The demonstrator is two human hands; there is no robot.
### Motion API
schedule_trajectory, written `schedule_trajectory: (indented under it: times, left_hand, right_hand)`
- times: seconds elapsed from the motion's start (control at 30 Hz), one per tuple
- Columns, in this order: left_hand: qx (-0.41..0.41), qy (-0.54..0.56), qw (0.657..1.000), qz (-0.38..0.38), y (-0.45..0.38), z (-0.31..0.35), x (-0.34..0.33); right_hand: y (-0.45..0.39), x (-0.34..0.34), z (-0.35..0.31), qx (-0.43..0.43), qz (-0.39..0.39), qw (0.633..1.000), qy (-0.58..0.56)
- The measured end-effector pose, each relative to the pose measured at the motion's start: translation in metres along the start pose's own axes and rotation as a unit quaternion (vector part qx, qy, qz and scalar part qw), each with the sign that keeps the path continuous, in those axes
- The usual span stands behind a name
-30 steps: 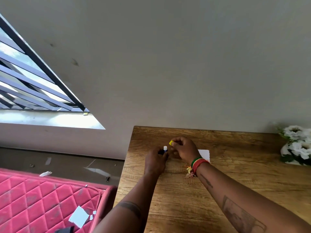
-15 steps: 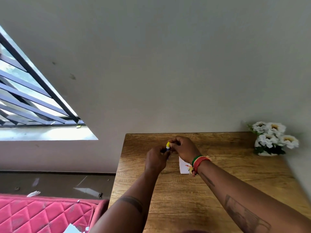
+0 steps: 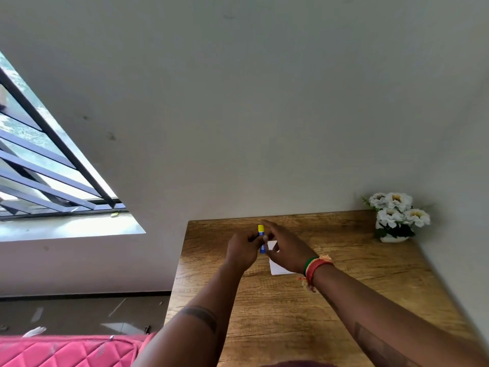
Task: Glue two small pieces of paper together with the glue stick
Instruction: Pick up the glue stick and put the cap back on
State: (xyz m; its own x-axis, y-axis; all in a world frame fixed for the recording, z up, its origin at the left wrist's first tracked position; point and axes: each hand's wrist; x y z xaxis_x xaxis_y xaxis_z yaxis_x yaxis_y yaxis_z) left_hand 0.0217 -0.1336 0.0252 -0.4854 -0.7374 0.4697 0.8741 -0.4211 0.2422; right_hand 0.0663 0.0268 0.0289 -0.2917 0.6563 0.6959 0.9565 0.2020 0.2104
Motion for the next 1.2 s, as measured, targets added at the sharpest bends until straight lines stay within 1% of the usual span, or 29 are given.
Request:
schedule_trajectory:
  times: [0.1,0.2,0.37,0.63,0.73,0.77,0.87,0.9,1.0,1.1,1.2]
  left_hand:
    - [-0.005,0.020,1.000,-0.018,0.002,0.006,-0.002]
    - [0.004,0.024,1.000,-0.019,0.002,0.009,-0.002]
    - [0.011,0.019,0.999,-0.024,0.000,0.009,-0.004]
    - [0.030,0.046,0.998,-0.024,-0.007,0.014,-0.006]
    - [0.031,0.054,0.998,-0.002,-0.010,0.016,-0.005]
    - [0.030,0.060,0.998,0.003,-0.011,0.016,-0.005]
    - [0.025,0.083,0.996,0.009,-0.013,0.016,-0.005]
    - [0.022,0.089,0.996,0.008,-0.013,0.015,-0.006]
    - [0.014,0.103,0.995,-0.005,-0.017,0.014,-0.010]
    - [0.032,0.126,0.992,0.004,-0.023,0.017,-0.017]
    - [0.018,0.063,0.998,-0.001,-0.033,0.019,-0.026]
  right_hand:
    - [0.002,-0.003,0.003,0.009,-0.015,0.999,0.030]
    - [0.000,-0.004,0.002,0.011,0.010,0.998,0.054]
    - [-0.002,-0.003,-0.005,0.013,0.025,0.993,0.117]
    - [-0.006,0.005,-0.006,0.013,0.025,0.993,0.119]
    - [-0.005,0.004,-0.007,0.015,0.031,0.995,0.093]
    - [-0.005,0.003,-0.007,0.016,0.034,0.997,0.068]
    - [-0.005,0.003,-0.006,-0.002,0.056,0.997,-0.058]
    - [-0.006,0.002,-0.005,-0.008,0.066,0.995,-0.079]
    - [-0.008,0.001,0.000,-0.026,0.099,0.992,-0.076]
    - [-0.008,0.002,0.008,-0.060,0.118,0.987,-0.089]
    - [-0.008,0.007,0.025,-0.109,0.154,0.979,-0.084]
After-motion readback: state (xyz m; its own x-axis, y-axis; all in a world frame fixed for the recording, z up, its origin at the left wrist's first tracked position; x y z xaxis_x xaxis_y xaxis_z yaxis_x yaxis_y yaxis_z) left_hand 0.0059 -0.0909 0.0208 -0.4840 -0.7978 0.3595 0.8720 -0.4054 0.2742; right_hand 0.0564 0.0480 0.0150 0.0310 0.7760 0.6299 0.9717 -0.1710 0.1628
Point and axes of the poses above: each hand's wrist, its own y-axis away from the middle knuckle, its own x-axis out of the back of the hand, z = x × y, and after that the axes turned 11 degrees about -z, right-handed
